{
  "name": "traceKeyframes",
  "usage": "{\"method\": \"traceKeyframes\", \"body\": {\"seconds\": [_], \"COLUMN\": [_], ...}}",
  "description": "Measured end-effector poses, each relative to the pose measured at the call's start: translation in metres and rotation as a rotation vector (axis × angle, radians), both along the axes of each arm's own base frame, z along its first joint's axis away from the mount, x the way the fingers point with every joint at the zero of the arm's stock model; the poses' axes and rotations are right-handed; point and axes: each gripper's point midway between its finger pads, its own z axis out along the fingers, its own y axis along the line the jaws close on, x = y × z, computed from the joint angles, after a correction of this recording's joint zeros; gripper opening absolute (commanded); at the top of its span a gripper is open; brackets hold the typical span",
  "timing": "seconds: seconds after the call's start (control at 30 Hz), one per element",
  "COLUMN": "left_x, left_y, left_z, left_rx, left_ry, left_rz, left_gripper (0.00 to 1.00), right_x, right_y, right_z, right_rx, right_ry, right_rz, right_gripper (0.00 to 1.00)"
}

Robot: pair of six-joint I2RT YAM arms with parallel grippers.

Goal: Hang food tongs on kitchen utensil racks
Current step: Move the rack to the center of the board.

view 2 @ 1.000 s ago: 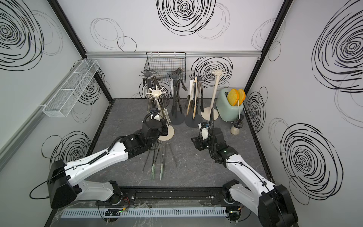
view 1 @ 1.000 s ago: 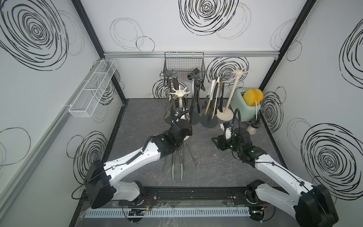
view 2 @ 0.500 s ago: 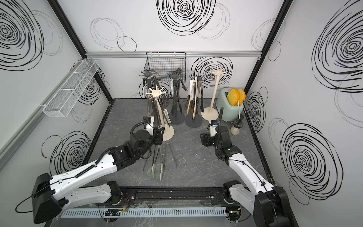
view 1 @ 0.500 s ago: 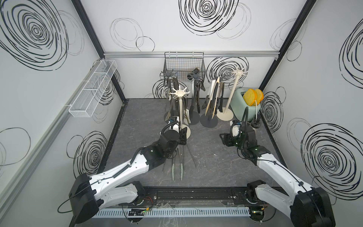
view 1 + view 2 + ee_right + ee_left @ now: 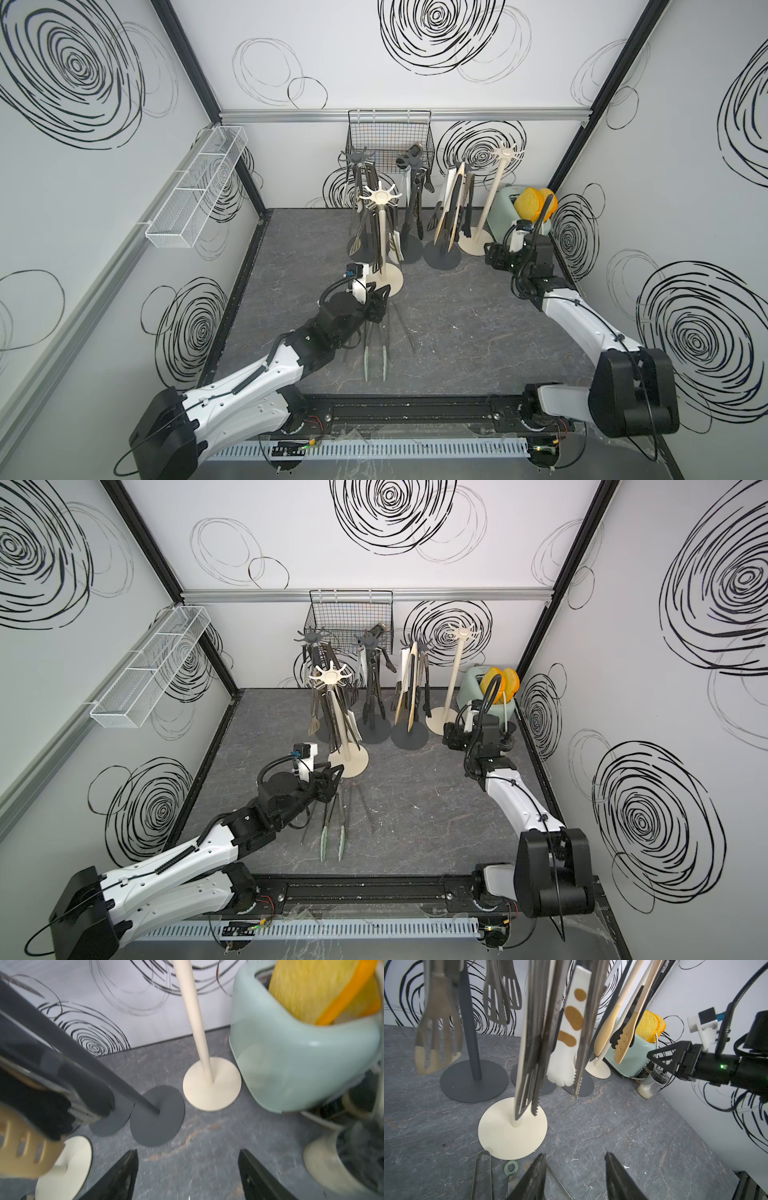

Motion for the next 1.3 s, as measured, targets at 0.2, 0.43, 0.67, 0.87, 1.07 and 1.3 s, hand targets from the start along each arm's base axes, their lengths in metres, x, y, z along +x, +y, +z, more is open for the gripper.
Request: {"method": "traceKeyframes", "body": {"seconds": [0.2, 0.43, 0.67, 0.87, 1.07, 1.3], "left_x": [0.004, 0.007, 0.007, 0.008, 0.010, 0.012], "left_y": [0.029, 0.041, 0.039, 0.039, 0.037, 0.037], "left_z": [0.000, -0.008, -0.009, -0.012, -0.020, -0.025], "left_rx": [-0.047, -0.063, -0.072, -0.067, -0.047, -0.035], "left_ry": [-0.018, -0.009, -0.011, -0.008, 0.011, 0.023], "left_rz": [0.052, 0.061, 0.041, 0.041, 0.040, 0.039], "left_gripper": [0.52, 0.52, 0.52, 0.52, 0.52, 0.52], "right_x": [0.057, 0.114, 0.144, 0.157, 0.164, 0.168], "right_y": [-0.005, -0.008, -0.012, -0.012, -0.007, -0.006], "right_z": [0.023, 0.024, 0.011, 0.007, 0.016, 0.008], "right_rx": [-0.067, -0.133, -0.173, -0.187, -0.190, -0.193], "right_ry": [-0.089, -0.138, -0.192, -0.259, -0.335, -0.343], "right_rz": [-0.011, -0.011, -0.014, 0.007, 0.028, 0.049], "right_gripper": [0.81, 0.82, 0.80, 0.76, 0.63, 0.40]}}
